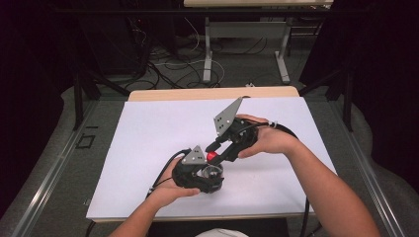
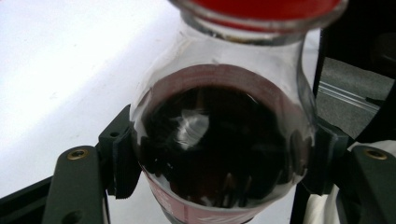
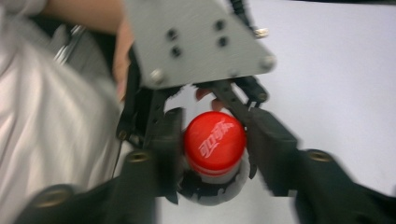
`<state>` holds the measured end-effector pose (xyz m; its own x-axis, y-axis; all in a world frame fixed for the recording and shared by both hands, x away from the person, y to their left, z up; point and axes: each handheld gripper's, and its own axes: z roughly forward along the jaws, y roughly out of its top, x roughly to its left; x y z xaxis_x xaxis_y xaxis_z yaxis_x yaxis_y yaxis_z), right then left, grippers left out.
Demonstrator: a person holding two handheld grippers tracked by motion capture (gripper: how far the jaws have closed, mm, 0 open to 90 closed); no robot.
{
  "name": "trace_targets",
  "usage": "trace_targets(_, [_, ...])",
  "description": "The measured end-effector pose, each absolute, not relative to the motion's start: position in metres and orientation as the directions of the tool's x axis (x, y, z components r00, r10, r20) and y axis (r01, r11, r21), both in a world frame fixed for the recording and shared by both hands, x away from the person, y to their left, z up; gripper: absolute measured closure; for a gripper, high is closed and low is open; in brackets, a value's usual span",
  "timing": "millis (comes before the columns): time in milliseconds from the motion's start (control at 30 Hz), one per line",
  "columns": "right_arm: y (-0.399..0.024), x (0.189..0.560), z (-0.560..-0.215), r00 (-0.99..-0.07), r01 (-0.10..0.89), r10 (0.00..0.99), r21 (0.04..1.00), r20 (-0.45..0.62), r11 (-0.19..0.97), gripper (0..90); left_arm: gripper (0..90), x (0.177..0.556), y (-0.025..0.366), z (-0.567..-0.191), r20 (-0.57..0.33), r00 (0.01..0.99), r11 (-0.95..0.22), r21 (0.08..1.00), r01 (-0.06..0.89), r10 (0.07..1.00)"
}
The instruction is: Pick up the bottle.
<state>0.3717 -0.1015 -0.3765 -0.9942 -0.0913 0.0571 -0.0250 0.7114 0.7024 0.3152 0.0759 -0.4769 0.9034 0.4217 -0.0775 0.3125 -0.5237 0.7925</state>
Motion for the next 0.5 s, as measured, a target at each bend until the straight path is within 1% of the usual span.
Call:
trace_targets(67, [-0.102,0.367,-0.374,-0.999,-0.013,-0.034,0.710,0.016,0.705,49.5,30.0,0.316,0.078,-0.476,-0.081,0.903,-0.529,0.787,0.317,0.421])
trace_targets(100, [-0.102,0.367,-0.374,-0.999,-0.013,-0.034,0.710,0.016,0.705,49.5,29.9,0.316,0.078,-0.476,-0.081,0.903,-0.529,0.787,0.317,0.421])
trace_targets(133, [-0.101,0.363,-0.374,-1.000,0.016,0.006,0.706,0.018,0.708,46.8,29.9,0.317,0.079,-0.475,-0.084,0.900,-0.528,0.785,0.324,0.428])
trace_targets(167, [-0.101,0.355,-0.372,-0.995,0.076,0.099,0.723,0.011,0.686,46.0,29.9,0.317,0.078,-0.476,-0.083,0.894,-0.508,0.798,0.325,0.441])
trace_targets(200, [-0.101,0.352,-0.372,-0.991,0.097,0.132,0.727,0.009,0.680,46.1,29.9,0.317,0.078,-0.476,-0.083,0.894,-0.508,0.798,0.325,0.441])
trace_targets(233, [-0.101,0.348,-0.372,-0.981,0.146,0.194,0.740,0.021,0.657,45.9,29.9,0.318,0.078,-0.476,-0.085,0.888,-0.502,0.799,0.332,0.452])
trace_targets(267, [-0.101,0.348,-0.372,-0.981,0.146,0.194,0.740,0.021,0.657,45.9,29.9,0.318,0.078,-0.476,-0.085,0.888,-0.502,0.799,0.332,0.452])
trace_targets(300, [-0.100,0.341,-0.374,-0.955,0.200,0.296,0.752,0.007,0.628,45.6,29.9,0.318,0.079,-0.475,-0.090,0.888,-0.508,0.792,0.339,0.451])
trace_targets(333, [-0.099,0.337,-0.374,-0.941,0.235,0.337,0.748,0.016,0.621,45.6,30.0,0.319,0.079,-0.476,-0.081,0.884,-0.503,0.796,0.335,0.461])
trace_targets(367, [-0.098,0.334,-0.376,-0.927,0.265,0.374,0.750,0.026,0.606,45.7,29.9,0.318,0.080,-0.475,-0.091,0.879,-0.505,0.789,0.351,0.469])
trace_targets(400, [-0.098,0.332,-0.376,-0.916,0.279,0.400,0.753,0.023,0.596,45.8,29.9,0.319,0.079,-0.476,-0.076,0.875,-0.492,0.802,0.339,0.479])
trace_targets(500, [-0.097,0.327,-0.378,-0.889,0.310,0.457,0.764,0.022,0.566,50.5,30.0,0.319,0.079,-0.476,-0.073,0.874,-0.493,0.802,0.338,0.481])
